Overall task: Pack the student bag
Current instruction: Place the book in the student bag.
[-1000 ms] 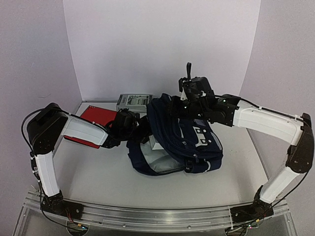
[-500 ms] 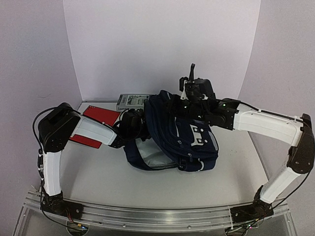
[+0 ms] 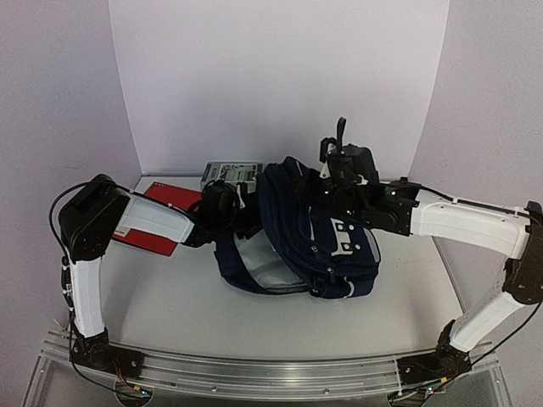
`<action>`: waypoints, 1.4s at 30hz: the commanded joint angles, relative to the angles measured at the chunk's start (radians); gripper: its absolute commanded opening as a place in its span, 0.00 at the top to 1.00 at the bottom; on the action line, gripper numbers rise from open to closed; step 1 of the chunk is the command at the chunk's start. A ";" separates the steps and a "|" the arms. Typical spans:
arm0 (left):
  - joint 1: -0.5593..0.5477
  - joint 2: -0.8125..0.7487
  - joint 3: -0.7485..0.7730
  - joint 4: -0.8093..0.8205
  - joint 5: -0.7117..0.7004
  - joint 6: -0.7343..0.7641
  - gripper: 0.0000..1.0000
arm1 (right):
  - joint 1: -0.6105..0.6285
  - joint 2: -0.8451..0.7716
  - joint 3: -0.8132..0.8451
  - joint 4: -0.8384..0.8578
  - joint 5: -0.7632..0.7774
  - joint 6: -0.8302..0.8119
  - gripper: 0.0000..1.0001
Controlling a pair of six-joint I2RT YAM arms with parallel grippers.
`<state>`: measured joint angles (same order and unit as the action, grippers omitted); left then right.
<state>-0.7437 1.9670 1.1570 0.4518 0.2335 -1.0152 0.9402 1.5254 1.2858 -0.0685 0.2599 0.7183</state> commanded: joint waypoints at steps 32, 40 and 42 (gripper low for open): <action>0.479 -0.340 0.096 -0.579 0.671 0.476 0.00 | 0.012 -0.073 -0.112 -0.023 0.154 0.027 1.00; 0.479 -0.436 0.078 -0.663 0.784 0.575 0.00 | 0.011 0.086 0.017 -0.039 0.222 0.020 1.00; 0.480 -0.470 0.071 -0.699 0.711 0.593 0.00 | 0.010 0.077 0.013 -0.040 0.233 0.027 1.00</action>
<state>-0.2781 1.6144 1.2022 -0.2155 0.9634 -0.5025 0.9653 1.5876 1.2780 -0.0395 0.3765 0.7509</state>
